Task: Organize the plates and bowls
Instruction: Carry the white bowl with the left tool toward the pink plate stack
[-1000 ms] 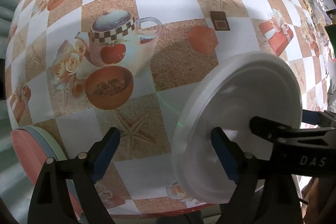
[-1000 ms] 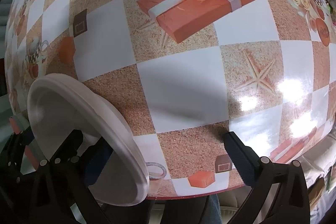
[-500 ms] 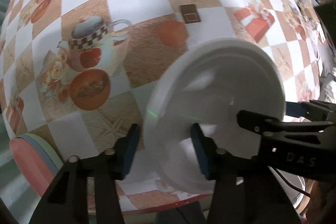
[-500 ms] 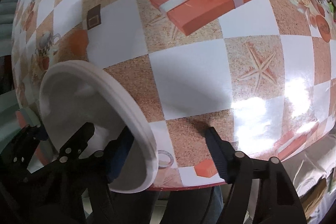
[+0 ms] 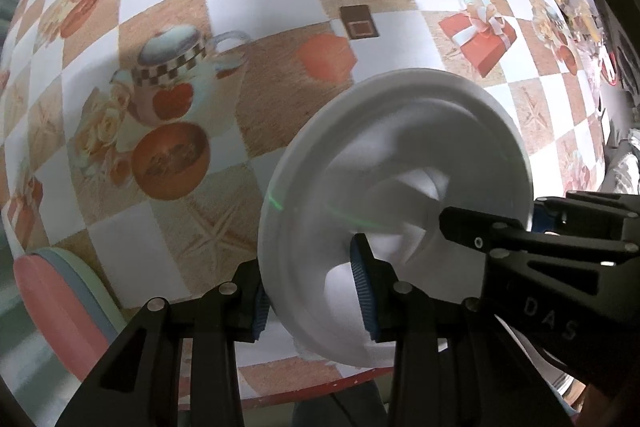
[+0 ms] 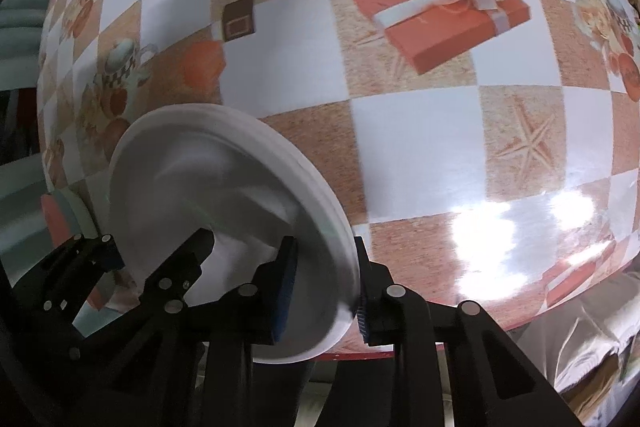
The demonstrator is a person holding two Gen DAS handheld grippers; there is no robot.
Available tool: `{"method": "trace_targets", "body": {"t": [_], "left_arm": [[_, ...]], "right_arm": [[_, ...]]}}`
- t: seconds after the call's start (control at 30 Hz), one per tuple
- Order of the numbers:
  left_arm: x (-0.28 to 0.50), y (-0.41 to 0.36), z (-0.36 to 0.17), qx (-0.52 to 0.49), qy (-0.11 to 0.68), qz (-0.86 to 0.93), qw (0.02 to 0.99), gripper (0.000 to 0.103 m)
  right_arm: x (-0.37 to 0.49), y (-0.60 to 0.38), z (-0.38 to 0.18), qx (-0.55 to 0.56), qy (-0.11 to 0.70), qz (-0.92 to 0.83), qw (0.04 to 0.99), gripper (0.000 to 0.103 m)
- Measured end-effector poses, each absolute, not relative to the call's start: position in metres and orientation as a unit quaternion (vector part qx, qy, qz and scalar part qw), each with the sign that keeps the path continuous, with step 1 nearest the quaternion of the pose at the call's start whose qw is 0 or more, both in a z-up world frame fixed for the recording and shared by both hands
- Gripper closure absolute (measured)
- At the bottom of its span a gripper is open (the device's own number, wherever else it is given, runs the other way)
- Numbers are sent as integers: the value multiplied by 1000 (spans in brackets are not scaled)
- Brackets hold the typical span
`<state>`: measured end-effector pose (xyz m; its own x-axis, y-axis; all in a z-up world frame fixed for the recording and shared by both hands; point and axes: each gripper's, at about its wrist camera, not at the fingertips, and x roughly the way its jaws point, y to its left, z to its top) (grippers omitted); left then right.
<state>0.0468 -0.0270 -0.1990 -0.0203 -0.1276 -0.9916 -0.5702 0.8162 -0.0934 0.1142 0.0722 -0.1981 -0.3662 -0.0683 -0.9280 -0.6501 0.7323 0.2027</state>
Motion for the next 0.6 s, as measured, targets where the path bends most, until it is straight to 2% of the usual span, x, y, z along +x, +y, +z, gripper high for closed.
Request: {"method": "trace_targets", "body": {"t": [0.6], "left_arm": [[-20,-8,-209,-294,675,220,640,64]], "right_arm": [[40,126,-186,-285,753,331,492,75]]}}
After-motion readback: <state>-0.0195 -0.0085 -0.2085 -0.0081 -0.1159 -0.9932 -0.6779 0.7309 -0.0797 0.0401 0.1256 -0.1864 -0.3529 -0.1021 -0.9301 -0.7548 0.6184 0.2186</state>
